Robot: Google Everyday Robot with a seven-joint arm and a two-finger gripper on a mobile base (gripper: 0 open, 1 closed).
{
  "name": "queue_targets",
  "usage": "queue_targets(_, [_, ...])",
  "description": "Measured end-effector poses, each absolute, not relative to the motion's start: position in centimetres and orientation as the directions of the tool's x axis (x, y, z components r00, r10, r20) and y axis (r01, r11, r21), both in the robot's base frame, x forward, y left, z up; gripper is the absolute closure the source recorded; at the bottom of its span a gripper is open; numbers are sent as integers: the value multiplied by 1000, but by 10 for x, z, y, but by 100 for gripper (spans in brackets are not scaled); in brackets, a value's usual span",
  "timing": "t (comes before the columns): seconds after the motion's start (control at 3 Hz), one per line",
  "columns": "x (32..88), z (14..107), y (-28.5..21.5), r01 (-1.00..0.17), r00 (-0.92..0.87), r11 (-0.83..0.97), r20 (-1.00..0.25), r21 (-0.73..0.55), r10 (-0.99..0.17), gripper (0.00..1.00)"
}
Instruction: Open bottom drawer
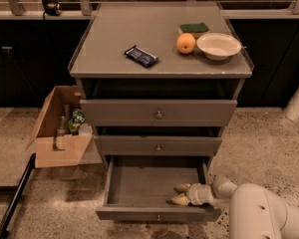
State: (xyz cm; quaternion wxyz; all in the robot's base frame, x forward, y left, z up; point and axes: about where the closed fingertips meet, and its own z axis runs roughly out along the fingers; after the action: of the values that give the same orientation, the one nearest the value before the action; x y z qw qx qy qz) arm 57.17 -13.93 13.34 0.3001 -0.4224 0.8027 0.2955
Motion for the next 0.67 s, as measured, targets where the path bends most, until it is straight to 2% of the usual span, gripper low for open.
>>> queue_targets(0.33, [568, 138, -143, -854, -466, 464, -743, 235, -481, 0])
queue_targets(0.67, [568, 153, -155, -845, -473, 463, -778, 268, -413, 0])
